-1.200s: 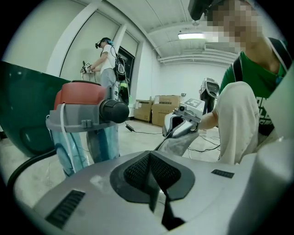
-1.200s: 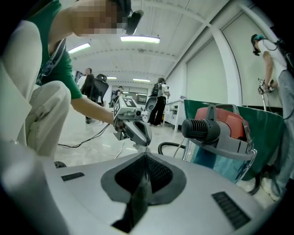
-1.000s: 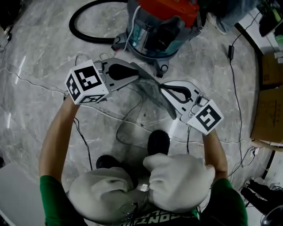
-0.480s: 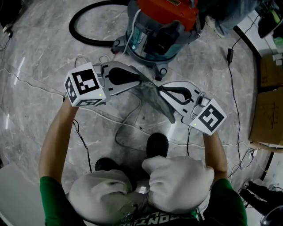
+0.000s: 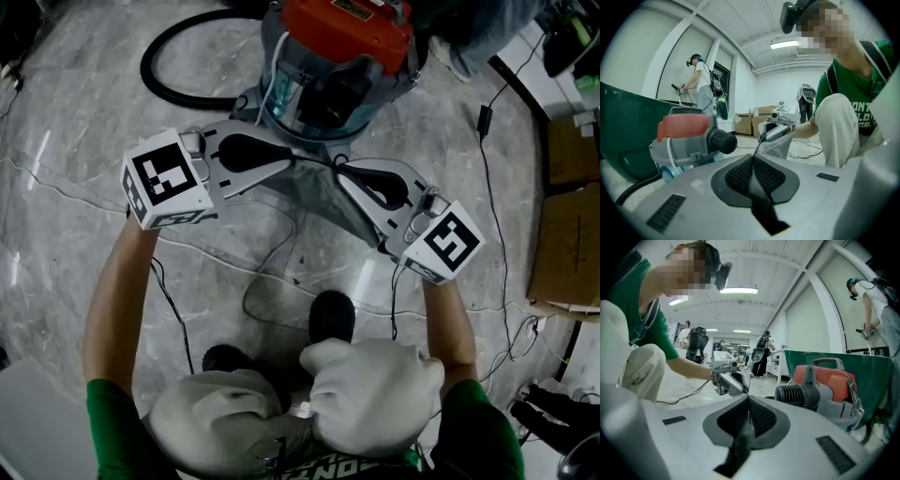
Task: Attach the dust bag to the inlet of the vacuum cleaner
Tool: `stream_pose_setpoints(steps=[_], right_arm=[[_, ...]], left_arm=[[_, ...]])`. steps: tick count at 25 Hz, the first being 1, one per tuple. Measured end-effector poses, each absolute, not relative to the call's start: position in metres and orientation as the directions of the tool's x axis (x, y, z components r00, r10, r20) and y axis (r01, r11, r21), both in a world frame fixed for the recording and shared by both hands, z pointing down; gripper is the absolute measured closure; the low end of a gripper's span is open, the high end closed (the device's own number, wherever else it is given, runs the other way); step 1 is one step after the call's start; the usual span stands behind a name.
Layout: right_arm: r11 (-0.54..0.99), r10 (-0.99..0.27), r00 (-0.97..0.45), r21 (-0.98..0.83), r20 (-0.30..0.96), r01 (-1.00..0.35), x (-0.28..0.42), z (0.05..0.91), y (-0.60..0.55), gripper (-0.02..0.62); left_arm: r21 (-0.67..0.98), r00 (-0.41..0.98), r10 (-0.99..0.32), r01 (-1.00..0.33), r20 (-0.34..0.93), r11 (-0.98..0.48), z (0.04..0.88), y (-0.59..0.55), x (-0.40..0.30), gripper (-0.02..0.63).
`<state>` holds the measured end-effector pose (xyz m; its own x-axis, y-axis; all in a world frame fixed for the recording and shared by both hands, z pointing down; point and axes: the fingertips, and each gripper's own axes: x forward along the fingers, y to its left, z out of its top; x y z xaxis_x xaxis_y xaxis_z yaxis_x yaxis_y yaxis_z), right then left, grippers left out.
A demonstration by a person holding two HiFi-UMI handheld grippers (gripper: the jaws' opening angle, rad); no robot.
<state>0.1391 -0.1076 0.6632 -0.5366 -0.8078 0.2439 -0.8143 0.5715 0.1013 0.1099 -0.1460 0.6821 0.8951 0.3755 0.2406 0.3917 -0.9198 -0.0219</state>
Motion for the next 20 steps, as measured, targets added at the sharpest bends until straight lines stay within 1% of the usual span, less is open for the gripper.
stream_pose_setpoints(steps=[6, 13, 20], right_arm=[[0.505, -0.848, -0.470, 0.100, 0.246, -0.858, 0.155, 0.654, -0.125, 0.581], [0.425, -0.892, -0.400, 0.087, 0.213, -0.901, 0.172, 0.646, -0.146, 0.581], [0.375, -0.913, -0.351, 0.087, 0.209, -0.923, 0.186, 0.642, -0.158, 0.580]], left_arm=[[-0.067, 0.914, 0.329, 0.353, 0.240, -0.933, 0.662, -0.170, 0.125, 0.586], [-0.074, 0.922, 0.295, 0.322, 0.252, -0.944, 0.652, -0.193, 0.143, 0.586], [-0.078, 0.946, 0.238, 0.261, 0.222, -0.962, 0.647, -0.205, 0.156, 0.584]])
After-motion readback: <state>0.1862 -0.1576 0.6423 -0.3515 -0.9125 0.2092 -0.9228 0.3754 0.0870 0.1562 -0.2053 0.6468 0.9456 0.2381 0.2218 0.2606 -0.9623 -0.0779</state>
